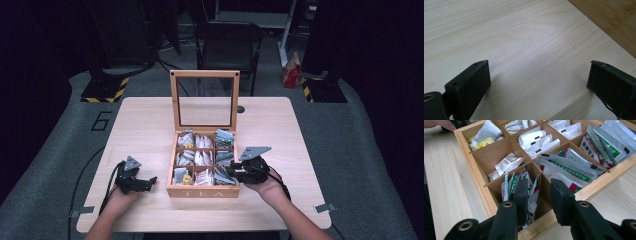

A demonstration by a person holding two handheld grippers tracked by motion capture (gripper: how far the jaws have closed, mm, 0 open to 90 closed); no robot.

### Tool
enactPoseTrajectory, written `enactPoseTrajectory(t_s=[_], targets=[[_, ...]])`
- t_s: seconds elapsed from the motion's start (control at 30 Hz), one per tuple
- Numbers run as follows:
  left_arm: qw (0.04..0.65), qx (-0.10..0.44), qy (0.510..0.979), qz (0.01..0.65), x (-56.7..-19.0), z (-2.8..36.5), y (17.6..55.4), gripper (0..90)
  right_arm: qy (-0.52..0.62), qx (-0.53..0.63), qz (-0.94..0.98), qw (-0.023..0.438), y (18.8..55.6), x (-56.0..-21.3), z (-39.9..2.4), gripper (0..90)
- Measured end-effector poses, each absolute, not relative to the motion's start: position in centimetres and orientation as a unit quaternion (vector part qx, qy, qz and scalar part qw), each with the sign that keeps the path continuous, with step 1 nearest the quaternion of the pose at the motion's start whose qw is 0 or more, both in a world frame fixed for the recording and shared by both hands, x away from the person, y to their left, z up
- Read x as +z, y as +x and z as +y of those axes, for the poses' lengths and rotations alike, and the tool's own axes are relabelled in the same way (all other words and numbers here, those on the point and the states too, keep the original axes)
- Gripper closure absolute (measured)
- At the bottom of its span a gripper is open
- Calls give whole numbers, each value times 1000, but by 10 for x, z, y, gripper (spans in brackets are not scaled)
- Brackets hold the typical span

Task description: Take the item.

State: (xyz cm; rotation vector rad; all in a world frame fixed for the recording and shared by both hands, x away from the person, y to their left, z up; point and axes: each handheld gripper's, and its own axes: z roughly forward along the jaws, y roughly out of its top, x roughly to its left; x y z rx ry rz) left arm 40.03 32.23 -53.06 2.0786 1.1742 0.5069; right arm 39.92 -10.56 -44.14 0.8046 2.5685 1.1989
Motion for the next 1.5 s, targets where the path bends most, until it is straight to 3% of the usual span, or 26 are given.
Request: enactPoseTrajectory(t_s=[0.4,1.5], targets=[[344,196,799,452,-531,322,400,42,263,396,876,84,402,-447,-100,802],[344,195,800,452,-531,322,400,42,265,385,882,63,402,-459,-91,898]])
